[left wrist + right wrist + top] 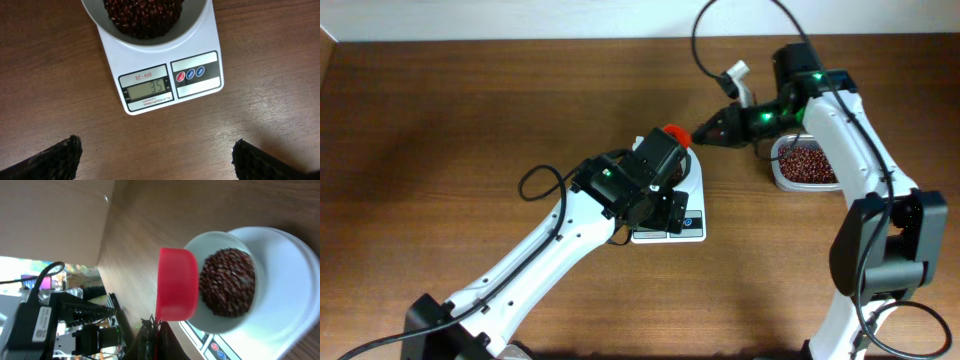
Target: Scoop item into bowl and weigh 50g on scale
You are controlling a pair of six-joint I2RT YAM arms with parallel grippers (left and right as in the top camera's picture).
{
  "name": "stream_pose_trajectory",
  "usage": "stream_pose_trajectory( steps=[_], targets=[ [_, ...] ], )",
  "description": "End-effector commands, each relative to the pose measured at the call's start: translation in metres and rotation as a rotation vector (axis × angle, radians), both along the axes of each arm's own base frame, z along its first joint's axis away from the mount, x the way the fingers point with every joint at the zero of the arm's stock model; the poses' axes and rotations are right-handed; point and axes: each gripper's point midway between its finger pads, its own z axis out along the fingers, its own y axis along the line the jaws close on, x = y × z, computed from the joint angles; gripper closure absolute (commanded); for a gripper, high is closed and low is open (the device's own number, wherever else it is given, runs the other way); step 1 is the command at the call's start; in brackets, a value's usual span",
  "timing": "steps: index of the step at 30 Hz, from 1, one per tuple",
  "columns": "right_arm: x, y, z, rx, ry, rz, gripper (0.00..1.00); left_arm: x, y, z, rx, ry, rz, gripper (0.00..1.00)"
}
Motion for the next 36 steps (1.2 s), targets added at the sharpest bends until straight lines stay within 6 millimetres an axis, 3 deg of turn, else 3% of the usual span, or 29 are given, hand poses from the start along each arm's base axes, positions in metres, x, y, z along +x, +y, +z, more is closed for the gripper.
stream_pose_trajectory(
  steps=[1, 4, 8, 13, 33, 36],
  targets=[
    [0.001, 0.005, -0.01, -0.129, -0.056, 0.015, 0.96, 0.003, -0.001, 0.002, 0.004, -0.012, 0.009, 0.01],
    [0.002, 0.01, 0.003, -0.148, -0.091, 0.023, 0.96, 0.003, -0.001, 0.002, 0.004, -0.012, 0.009, 0.01],
    [0.003, 0.011, 0.019, -0.321, -0.225, 0.014, 0.96, 0.003, -0.001, 0.002, 0.004, -0.012, 0.009, 0.01],
    [0.001, 0.016, 0.014, -0.486, -0.352, 0.062, 0.96, 0.003, -0.001, 0.002, 0.004, -0.012, 0.009, 0.01],
    [0.009, 0.024, 0.018, -0.482, -0.403, 0.055, 0.96, 0.003, -0.001, 0.002, 0.004, -0.012, 0.009, 0.01],
    [-0.001, 0.039, 0.017, -0.484, -0.43, 0.113, 0.96, 0.003, -0.001, 0.002, 0.004, -0.012, 0.009, 0.01]
  ],
)
